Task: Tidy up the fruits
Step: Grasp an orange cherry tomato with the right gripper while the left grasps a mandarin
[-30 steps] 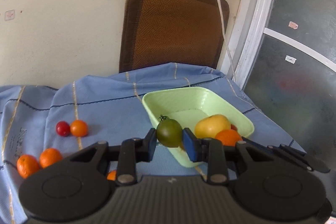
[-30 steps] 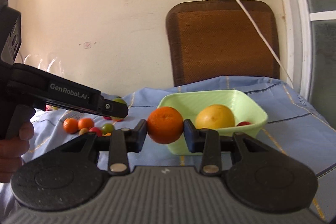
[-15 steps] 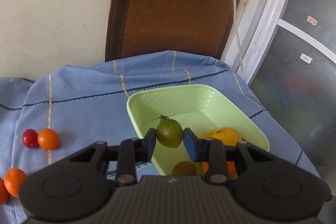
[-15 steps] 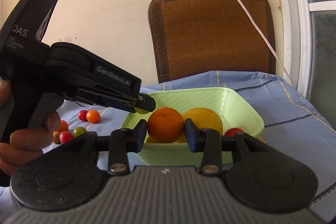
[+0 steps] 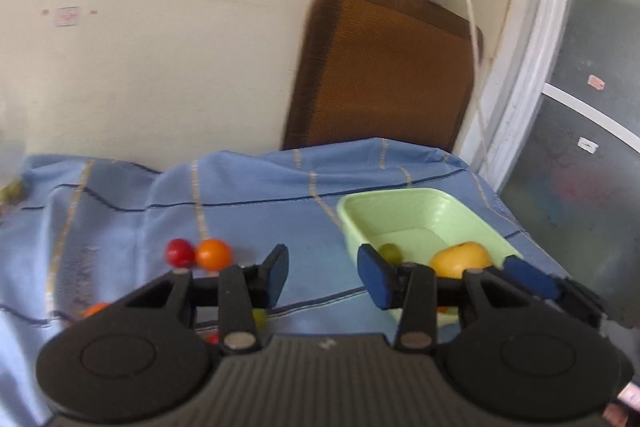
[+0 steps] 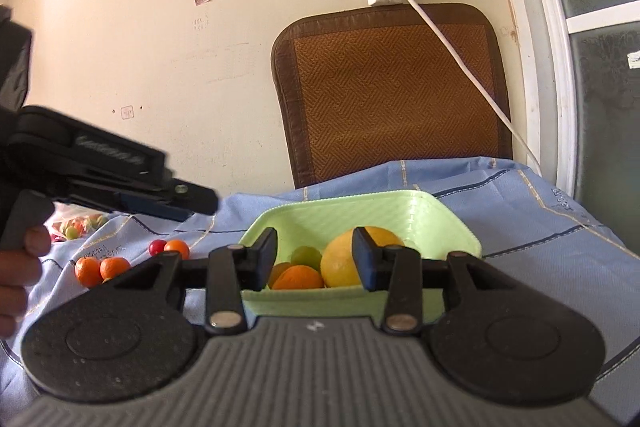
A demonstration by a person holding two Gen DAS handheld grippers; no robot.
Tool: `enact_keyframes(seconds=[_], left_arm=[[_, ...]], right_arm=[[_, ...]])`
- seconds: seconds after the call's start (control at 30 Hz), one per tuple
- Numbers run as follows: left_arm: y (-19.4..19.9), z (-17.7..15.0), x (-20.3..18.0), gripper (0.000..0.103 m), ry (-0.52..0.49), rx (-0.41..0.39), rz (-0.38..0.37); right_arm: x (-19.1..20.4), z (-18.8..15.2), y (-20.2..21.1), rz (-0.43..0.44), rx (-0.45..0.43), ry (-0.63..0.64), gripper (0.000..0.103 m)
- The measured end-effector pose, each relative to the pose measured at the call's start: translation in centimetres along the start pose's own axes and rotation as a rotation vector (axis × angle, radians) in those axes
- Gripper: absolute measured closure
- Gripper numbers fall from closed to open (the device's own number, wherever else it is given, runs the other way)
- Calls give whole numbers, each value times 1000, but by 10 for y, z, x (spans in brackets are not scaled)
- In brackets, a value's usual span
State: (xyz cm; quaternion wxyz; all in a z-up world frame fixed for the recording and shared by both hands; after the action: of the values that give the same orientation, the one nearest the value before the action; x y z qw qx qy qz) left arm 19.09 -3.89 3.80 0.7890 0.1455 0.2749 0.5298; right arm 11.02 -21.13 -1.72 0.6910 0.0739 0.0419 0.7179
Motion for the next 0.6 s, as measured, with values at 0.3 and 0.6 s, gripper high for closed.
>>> enact_keyframes(seconds=[0.3, 0.6], left_arm=[[37, -19, 131, 60, 149, -4, 243], [1, -30, 111, 51, -44, 33, 237]], right_arm=[[66, 5, 13, 213, 51, 57, 59], [114, -21, -48, 251, 313, 150, 59]])
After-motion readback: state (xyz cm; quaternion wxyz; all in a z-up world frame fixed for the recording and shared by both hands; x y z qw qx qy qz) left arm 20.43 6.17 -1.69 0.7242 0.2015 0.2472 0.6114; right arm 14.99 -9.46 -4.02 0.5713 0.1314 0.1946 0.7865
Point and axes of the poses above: each gripper's, at about its wrist camera, not at the fingertips, and y roughly against the way its jaws point, x to its left, z to its top, the point moved 6 cm from there along -y, roughly the way its jaws point, and after that the axes turned 5 degrees about y, right-handed, at the moved point
